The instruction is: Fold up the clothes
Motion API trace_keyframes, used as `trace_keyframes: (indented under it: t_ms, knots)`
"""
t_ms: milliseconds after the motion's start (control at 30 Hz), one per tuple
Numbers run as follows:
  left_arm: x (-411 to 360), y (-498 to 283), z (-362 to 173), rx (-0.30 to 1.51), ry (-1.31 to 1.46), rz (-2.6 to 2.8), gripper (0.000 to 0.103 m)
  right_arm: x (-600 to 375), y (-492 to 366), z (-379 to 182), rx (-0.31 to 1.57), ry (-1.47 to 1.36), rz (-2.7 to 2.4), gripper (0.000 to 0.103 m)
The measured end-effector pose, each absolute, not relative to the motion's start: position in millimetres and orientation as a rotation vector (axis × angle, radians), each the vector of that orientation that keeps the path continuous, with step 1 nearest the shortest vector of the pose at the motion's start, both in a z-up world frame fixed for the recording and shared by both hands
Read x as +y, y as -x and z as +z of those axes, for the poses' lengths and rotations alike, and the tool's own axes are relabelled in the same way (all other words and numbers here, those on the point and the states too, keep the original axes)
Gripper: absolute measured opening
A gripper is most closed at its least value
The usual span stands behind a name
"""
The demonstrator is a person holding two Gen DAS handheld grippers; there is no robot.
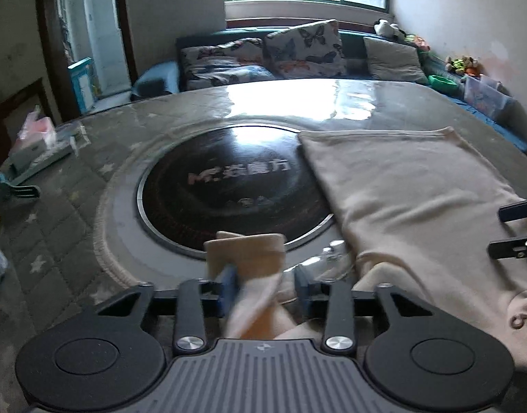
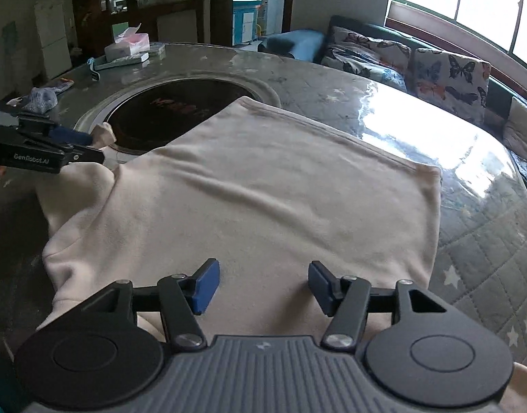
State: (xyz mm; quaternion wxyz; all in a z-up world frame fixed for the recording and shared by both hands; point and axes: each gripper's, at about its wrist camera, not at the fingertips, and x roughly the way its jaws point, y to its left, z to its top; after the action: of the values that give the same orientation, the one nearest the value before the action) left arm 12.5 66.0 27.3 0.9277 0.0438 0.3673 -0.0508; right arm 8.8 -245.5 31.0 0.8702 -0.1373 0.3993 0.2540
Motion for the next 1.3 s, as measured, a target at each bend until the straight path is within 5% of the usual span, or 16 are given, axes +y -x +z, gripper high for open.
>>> trace_keyframes:
  t_ms: [100,267,467,567,633,800,900,933,1033,1300]
  knots:
    - [84.0,-2.0,35.9,0.676,-0.005,-0.070,0.011,-247.5,-10.1,30.4,0.841,0.277,0.523,0.063]
    - [126.3,23.7,50.2,0.529,0.178,0.050,0.010,-247.2,-9.9,30.0,0.842,0.284,0.512,0.068]
    - [157.0,30.5,33.9,0.623,0.217,0.137,0.011,-242.2,-8.0,32.1,0.837,0.326,0.520,0.069]
    - [162.6,31.0,32.8,0.645,0.262,0.124,0.026,-241.3,-6.7,32.1,0.835,0.334,0.522,0.069]
    - [164.0,30.5,33.8,0.646,0.294,0.103,0.047,-241.0,-7.1,32.0,0.837,0.334,0.520,0.071]
    - [146.3,11.5,31.5,0.666,0.235,0.069,0.050,-239.7,-7.0,31.6,0.837,0.337,0.512,0.072]
    - [138.5,0.7,20.8,0.687,0.209,0.078,0.046,-239.5,-6.9,31.5,0.836,0.338,0.509,0.073]
    - [136.3,0.3,19.8,0.680,0.195,0.078,0.029,-239.8,-7.0,31.3,0.836,0.337,0.507,0.074]
    - [134.9,2.4,19.2,0.674,0.185,0.076,0.007,-240.9,-7.4,30.3,0.835,0.334,0.502,0.076]
    - [166.8,48.0,54.1,0.424,0.252,0.269,0.005,-240.4,-6.8,30.6,0.831,0.345,0.501,0.079]
